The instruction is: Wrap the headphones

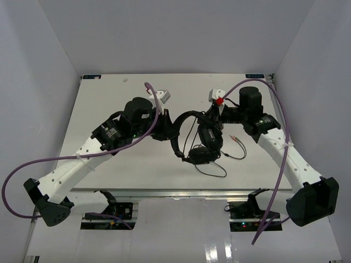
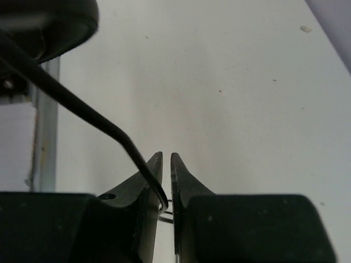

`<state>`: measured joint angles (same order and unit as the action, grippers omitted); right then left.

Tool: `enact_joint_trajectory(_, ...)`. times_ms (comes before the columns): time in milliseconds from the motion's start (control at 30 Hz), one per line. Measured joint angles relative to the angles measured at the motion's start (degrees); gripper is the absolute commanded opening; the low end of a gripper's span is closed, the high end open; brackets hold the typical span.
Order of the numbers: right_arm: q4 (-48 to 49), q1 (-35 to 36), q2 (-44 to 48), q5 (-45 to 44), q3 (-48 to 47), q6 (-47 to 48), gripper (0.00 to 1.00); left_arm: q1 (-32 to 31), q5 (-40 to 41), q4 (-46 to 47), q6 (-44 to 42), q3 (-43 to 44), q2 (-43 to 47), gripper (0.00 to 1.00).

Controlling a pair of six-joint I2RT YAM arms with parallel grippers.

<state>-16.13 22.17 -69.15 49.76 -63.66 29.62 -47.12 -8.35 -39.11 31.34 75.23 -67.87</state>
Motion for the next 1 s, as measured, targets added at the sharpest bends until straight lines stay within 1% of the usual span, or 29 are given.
enact_joint_trajectory(33, 2.22, -0.14, -0.47, 1.49, 0.99, -2.74, 0.27, -0.04, -0.05, -0.57, 0.01, 1.61, -0.2, 0.0)
enact_joint_trajectory(167, 12.26, -0.34, -3.8, 5.69, 4.49, -11.92, 0.39, -0.14, 0.01, -2.13, -0.04, 8.44, -1.34, 0.0)
enact_joint_trajectory(200, 14.62, -0.34, -4.68, 6.51, 5.29, -14.0, 0.4, -0.14, 0.01, -2.61, -0.03, 9.66, -1.57, 0.0)
enact_joint_trajectory(300, 21.2, -0.34, -7.45, 8.57, 6.94, -19.28, 0.4, -0.25, 0.02, -4.52, -0.02, 12.92, -2.68, 0.0)
enact_joint_trajectory(433, 28.6, -0.34, -10.08, 10.74, 9.62, -23.52, 0.4, -0.34, 0.48, -7.52, 0.09, 18.01, -5.3, 0.0)
enact_joint_trajectory(633, 42.22, -0.34, -11.21, 14.1, 18.64, -30.76, 0.41, -0.34, 1.82, -10.29, 0.74, 27.28, -8.93, 0.0)
enact_joint_trajectory(733, 48.73, -0.17, -12.35, 15.58, 21.49, -35.31, 0.41, -0.36, 1.64, -9.89, 1.43, 32.36, -10.87, 0.0)
enact_joint_trajectory(867, 61.3, 0.41, -14.26, 17.16, 24.53, -44.12, 0.38, -0.34, 1.48, -9.47, 2.66, 36.95, -12.73, 0.0)
enact_joint_trajectory(1000, 76.61, 1.6, -16.98, 18.0, 28.22, -55.13, 0.34, -0.36, 2.11, -9.13, 3.62, 38.43, -13.43, 0.0)
